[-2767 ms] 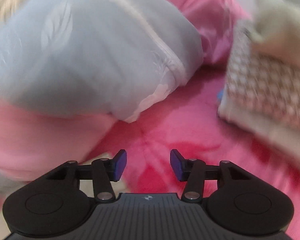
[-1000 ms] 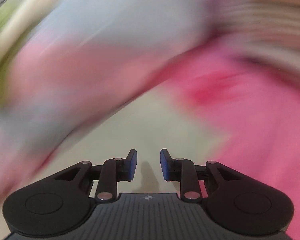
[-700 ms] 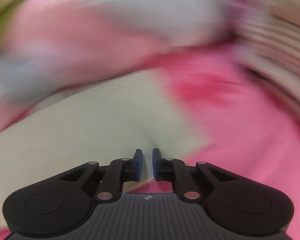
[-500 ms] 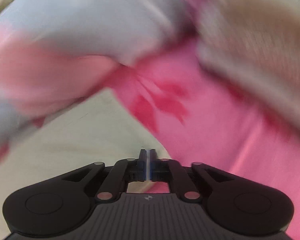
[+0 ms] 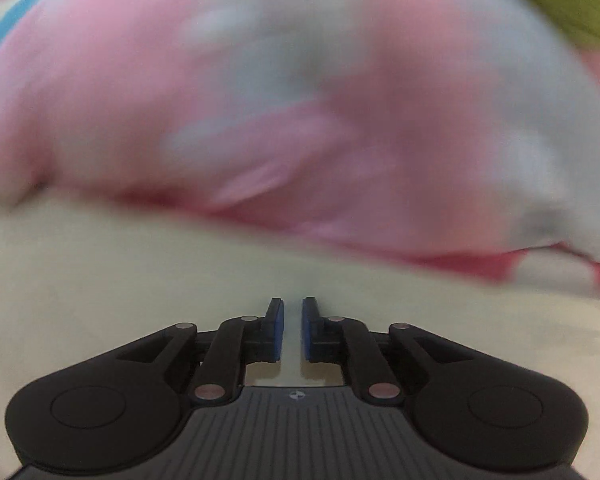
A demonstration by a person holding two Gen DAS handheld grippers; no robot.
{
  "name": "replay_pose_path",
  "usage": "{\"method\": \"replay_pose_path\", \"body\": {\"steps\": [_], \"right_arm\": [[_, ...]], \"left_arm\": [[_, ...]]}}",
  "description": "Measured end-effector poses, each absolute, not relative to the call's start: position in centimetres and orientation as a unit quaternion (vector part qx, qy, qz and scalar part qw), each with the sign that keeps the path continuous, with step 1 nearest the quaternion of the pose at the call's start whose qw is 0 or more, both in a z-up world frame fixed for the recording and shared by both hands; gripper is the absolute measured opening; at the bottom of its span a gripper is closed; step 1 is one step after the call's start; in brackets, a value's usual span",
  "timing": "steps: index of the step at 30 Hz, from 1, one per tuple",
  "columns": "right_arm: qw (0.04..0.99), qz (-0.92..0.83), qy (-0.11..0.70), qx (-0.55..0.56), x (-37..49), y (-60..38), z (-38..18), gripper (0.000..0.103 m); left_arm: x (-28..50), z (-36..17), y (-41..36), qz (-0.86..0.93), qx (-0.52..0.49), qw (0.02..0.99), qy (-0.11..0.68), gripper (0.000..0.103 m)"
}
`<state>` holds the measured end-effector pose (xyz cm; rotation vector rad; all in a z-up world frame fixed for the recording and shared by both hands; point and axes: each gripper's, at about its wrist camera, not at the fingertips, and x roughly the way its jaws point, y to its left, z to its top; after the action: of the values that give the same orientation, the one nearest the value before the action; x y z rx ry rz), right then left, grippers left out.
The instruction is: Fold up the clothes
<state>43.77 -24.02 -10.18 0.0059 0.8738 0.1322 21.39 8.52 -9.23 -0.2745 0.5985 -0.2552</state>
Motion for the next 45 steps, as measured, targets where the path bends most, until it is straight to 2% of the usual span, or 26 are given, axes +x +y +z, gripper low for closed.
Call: {"method": "replay_pose_path", "body": {"steps": [1,2,4,7,13,19,22,26,30,34,39,45], "right_arm": [[0.907,0.001,0.422,0.021,44.8,-25.9,-9.8,0.000],[0.905,-0.059,0.421,0.036,45.6,-27.7,-9.5,0.006],[0.891,-0.156,0.424,0.052,46.3,-30.6,-8.6,0.008],[0.903,-0.127,0.410,0.032,44.6,-29.4,-6.3,0.008],[0.905,0.146,0.396,-0.054,40.1,-14.9,-2.9,0.008],[0.842,0.379,0.358,-0.141,38.5,3.9,-2.6,0.008],[0.817,0.438,0.330,-0.177,38.1,12.4,-2.9,0.008],[0.807,0.442,0.333,-0.206,41.0,19.9,-5.7,0.008],[0.790,0.435,0.385,-0.196,44.2,22.1,-9.5,0.008],[0.782,0.438,0.420,-0.146,44.8,20.5,-8.6,0.008],[0.786,0.455,0.395,-0.139,42.8,19.5,-5.8,0.008],[0.799,0.408,0.418,-0.146,43.9,22.7,-9.1,0.008]], "left_arm": [[21.4,-9.2,8.5,-0.125,-0.135,0.938,0.293,0.103],[21.4,-9.2,8.5,-0.124,-0.137,0.938,0.294,0.103],[21.2,-8.9,8.8,-0.121,-0.145,0.937,0.293,0.103],[20.5,-8.1,9.9,-0.116,-0.176,0.936,0.282,0.103],[18.8,-6.3,13.8,-0.054,-0.220,0.943,0.246,0.103],[19.1,-7.4,17.2,-0.025,-0.291,0.915,0.279,0.103],[19.0,-7.7,18.1,-0.024,-0.314,0.907,0.280,0.103],[18.8,-7.7,18.4,-0.023,-0.312,0.908,0.277,0.103],[18.9,-7.6,18.1,-0.022,-0.305,0.910,0.280,0.103],[18.7,-7.1,18.7,-0.018,-0.323,0.905,0.276,0.103],[18.2,-7.2,18.9,-0.003,-0.336,0.903,0.267,0.103],[18.1,-7.0,18.5,0.003,-0.320,0.909,0.269,0.103]]}}
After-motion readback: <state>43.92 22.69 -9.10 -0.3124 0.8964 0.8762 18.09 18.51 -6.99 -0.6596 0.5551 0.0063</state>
